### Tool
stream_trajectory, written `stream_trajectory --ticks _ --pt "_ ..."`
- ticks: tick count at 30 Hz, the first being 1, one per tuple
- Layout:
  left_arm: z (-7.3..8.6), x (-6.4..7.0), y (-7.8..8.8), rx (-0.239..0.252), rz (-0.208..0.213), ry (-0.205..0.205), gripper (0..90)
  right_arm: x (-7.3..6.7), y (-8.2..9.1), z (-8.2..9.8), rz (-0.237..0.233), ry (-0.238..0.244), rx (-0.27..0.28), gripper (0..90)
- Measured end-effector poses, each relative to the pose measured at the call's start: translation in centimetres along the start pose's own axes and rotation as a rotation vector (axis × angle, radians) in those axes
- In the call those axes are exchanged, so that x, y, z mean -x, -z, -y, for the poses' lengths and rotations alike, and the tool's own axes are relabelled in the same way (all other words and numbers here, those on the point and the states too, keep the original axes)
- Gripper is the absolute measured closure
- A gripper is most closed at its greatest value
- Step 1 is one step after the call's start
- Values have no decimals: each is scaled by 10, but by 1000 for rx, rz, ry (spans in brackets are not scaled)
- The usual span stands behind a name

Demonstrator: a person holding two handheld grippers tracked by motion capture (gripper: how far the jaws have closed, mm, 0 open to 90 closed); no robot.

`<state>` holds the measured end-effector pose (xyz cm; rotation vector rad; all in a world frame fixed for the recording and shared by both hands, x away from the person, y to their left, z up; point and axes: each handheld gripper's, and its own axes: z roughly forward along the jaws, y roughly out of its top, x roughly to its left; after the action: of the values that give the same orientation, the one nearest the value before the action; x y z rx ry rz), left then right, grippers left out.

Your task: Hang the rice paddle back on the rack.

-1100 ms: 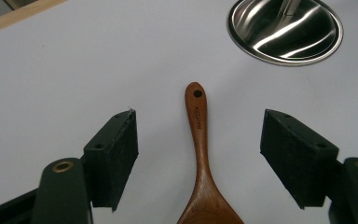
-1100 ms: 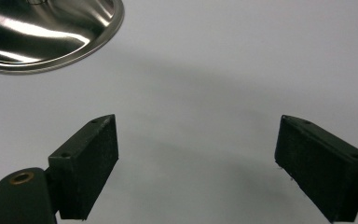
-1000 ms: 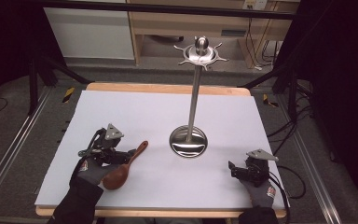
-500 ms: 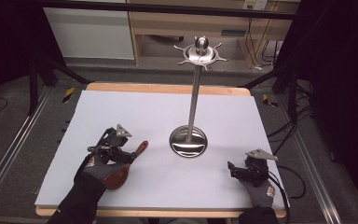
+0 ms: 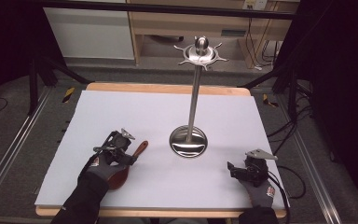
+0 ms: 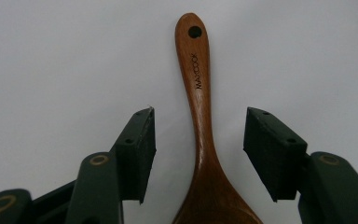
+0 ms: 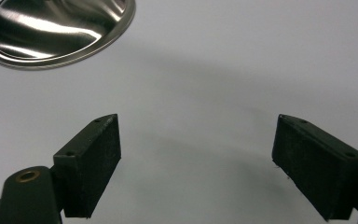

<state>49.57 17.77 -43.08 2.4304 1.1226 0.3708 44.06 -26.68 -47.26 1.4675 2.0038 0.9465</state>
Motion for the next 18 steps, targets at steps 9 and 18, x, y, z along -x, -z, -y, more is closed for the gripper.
stream_trajectory --ticks 9,18 --pt "1 0 -9 -31 18 16 481 0 -1 0 5 6 -2 156" --pt "3 -2 -14 -67 31 31 552 -1 -1 0 2 5 -6 156"
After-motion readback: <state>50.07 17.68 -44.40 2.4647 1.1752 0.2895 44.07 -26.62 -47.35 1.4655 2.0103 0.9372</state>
